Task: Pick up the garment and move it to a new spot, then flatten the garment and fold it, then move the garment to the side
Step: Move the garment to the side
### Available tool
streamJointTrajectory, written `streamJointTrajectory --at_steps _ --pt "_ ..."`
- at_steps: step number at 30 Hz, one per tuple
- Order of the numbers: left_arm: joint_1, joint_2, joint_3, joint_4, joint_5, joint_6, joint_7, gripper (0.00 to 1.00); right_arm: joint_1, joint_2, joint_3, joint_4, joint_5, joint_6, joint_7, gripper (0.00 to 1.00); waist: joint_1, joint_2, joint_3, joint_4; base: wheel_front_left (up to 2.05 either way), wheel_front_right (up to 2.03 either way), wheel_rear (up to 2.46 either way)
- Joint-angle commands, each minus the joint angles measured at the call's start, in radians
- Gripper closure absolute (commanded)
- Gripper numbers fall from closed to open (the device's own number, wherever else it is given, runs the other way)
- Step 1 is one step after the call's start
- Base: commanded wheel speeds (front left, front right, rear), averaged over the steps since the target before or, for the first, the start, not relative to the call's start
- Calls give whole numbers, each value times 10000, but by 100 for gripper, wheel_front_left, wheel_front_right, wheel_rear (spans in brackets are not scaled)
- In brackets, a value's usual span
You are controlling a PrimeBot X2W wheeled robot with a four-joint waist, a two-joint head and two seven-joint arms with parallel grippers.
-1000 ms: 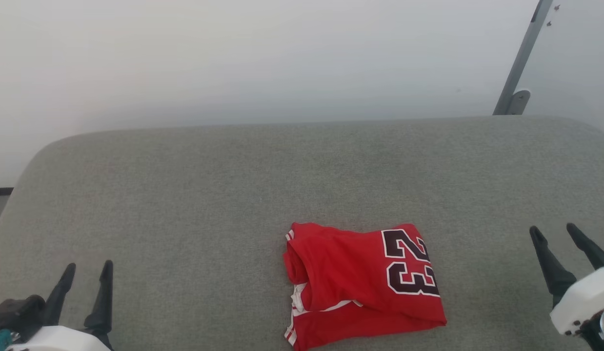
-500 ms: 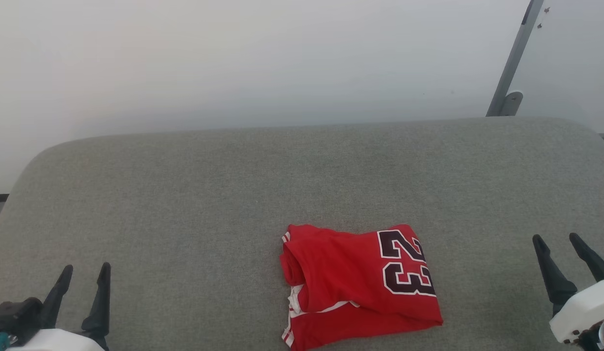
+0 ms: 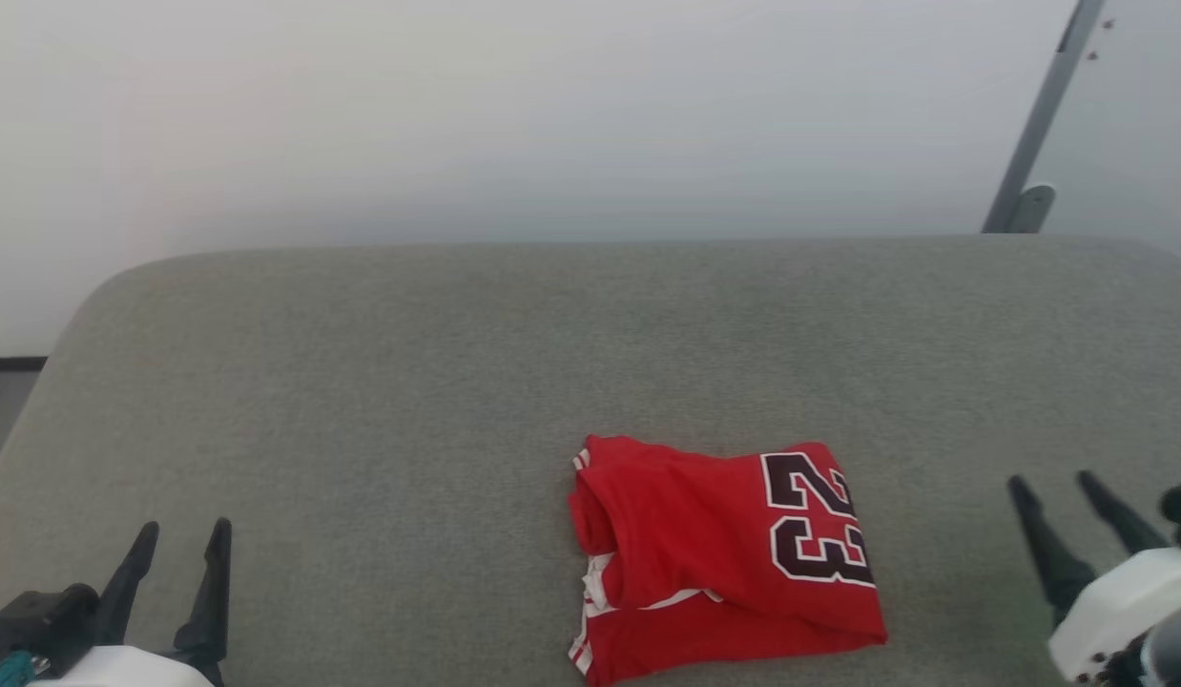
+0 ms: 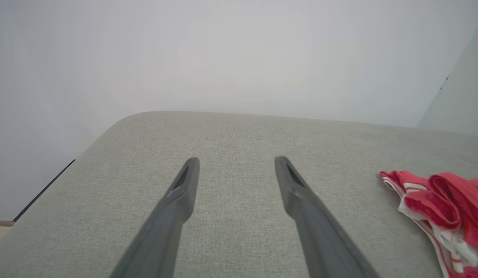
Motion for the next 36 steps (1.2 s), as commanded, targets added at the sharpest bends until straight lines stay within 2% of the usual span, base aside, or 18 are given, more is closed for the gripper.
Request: streamJointTrajectory --at_steps 1,10,15,22,29,34,35,36 --pt "-89 -38 -7 -15 -20 -27 -42 0 -77 64 154 -3 91 4 171 0 -1 -1 55 142 0 0 0" --pt "-256 -143 -317 128 -109 -30 -40 0 -513 1 1197 270 542 4 1845 0 -1 -1 362 946 0 0 0" --pt "-384 -235 -442 211 -171 -31 -41 0 -745 10 1322 441 498 4 2670 0 -1 -1 673 1285 0 0 0" --pt "-686 -371 -608 274 -244 -31 -41 0 -1124 -101 1329 743 236 4 4386 0 -1 -1 1274 1797 0 0 0" --pt "-949 -487 -742 337 -270 -31 -41 0 -1430 262 1203 1062 239 4 6162 0 -1 -1 1810 2105 0 0 0" --pt "-1119 -605 -843 394 -331 -32 -41 0 -1595 642 1170 1181 192 6 6990 0 -1 -1 2032 2229 0 0 0" --pt "-1147 -619 -859 415 -337 -32 -41 0 -1607 677 1169 1162 179 7 7077 21 -1 -1 2055 2237 0 0 0" --pt "-1171 -613 -865 429 -324 -32 -41 0 -1619 703 1140 1129 159 7 7122 100 -1 -1 2078 2238 0 0 0"
